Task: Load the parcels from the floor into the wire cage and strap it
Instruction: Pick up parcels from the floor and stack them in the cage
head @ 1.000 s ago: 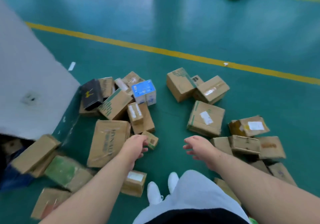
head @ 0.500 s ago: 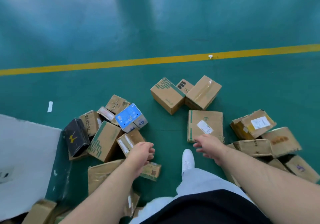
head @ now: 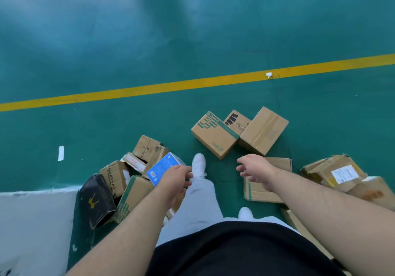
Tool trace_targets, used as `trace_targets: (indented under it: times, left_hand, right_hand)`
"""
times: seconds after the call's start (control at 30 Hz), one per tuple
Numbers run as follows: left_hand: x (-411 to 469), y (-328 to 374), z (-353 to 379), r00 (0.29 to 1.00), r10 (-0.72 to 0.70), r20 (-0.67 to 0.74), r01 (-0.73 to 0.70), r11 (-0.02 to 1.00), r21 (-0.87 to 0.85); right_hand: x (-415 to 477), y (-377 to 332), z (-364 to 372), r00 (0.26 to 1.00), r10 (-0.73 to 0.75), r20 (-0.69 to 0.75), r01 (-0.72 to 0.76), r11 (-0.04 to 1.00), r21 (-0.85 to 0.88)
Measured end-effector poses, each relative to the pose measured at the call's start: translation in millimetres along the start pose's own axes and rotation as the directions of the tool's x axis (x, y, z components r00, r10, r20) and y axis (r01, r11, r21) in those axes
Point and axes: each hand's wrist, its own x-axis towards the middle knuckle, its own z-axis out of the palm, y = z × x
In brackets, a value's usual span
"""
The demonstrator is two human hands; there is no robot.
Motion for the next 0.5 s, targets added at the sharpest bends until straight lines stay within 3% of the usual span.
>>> trace_targets:
  times: [0.23, 0.4, 0.5]
  left_hand:
    - [129, 110, -52, 0.992, 0.040, 0.123, -0.068, 0.969, 0.238]
    - [214, 179, -67, 0.987, 0.004, 0.159, -0.064, 0.926, 0.373]
    - [269, 201, -53, 0.989, -0.032, 0.147, -0.036, 0.899, 0.437]
  right_hand:
    - [21, -100, -2, 0.993, 0.040, 0.115, -0.022, 0.987, -0.157]
    - [59, -135, -10, 0.991, 0.136, 0.002, -0.134, 0.977, -0.164]
    - [115, -140, 5, 0.980, 0.194, -0.035, -0.196, 0.978, -0.077]
